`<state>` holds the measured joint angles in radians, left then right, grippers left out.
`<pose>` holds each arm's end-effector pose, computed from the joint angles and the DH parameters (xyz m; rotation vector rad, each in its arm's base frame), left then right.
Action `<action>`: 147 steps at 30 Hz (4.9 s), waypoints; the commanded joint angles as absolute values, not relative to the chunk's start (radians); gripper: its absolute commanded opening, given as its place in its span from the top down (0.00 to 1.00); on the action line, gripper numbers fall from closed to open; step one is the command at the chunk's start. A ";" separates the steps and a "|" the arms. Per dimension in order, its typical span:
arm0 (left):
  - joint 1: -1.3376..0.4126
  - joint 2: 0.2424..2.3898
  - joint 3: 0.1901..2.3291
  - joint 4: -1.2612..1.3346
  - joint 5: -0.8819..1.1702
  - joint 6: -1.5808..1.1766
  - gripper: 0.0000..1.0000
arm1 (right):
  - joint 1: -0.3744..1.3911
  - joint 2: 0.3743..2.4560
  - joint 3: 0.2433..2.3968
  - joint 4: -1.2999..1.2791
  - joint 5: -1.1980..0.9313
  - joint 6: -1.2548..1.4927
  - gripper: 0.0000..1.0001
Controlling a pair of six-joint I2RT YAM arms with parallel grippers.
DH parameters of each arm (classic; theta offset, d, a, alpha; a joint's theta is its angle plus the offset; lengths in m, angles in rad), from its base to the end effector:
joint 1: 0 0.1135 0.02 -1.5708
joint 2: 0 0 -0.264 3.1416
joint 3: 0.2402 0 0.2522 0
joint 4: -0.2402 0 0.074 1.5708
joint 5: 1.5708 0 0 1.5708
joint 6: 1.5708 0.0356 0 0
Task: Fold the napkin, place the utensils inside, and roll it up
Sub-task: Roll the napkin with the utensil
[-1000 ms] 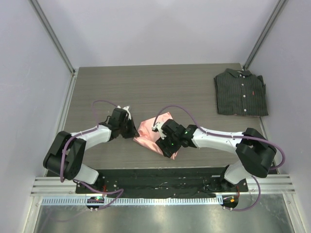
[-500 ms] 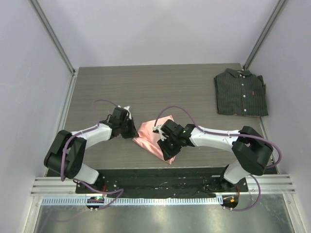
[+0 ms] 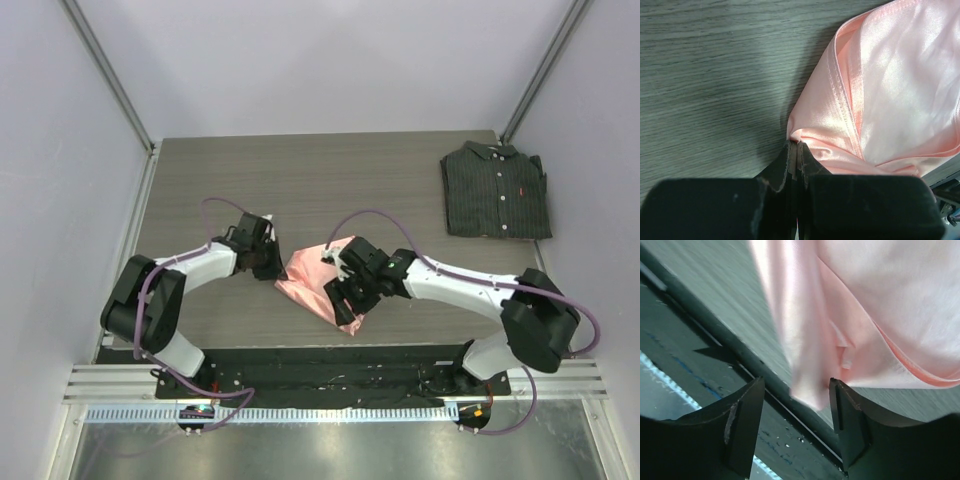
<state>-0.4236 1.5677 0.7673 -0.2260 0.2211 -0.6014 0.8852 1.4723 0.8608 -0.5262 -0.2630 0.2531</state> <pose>0.2604 -0.1260 0.1505 -0.1566 2.7007 -0.6317 0.1667 0.2184 0.1863 -0.9629 2.6782 0.6542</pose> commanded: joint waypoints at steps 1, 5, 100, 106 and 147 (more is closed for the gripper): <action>-0.420 1.608 0.798 -0.317 0.195 -0.574 1.00 | 0.945 1.365 0.998 -0.538 -0.119 0.187 0.35; -0.420 1.618 0.815 -0.351 0.196 -0.574 1.00 | 1.028 1.379 1.012 -0.471 0.095 0.105 0.32; -0.410 1.374 0.390 0.350 0.281 -0.652 0.85 | 0.689 2.026 0.701 0.600 -0.897 0.442 0.68; -0.410 1.420 0.429 0.287 0.287 -0.632 1.00 | 0.689 1.924 0.750 0.401 -0.825 0.361 0.53; -0.411 1.460 0.597 -0.071 0.276 -0.675 0.92 | 1.151 1.721 0.881 -0.028 0.154 -0.118 0.65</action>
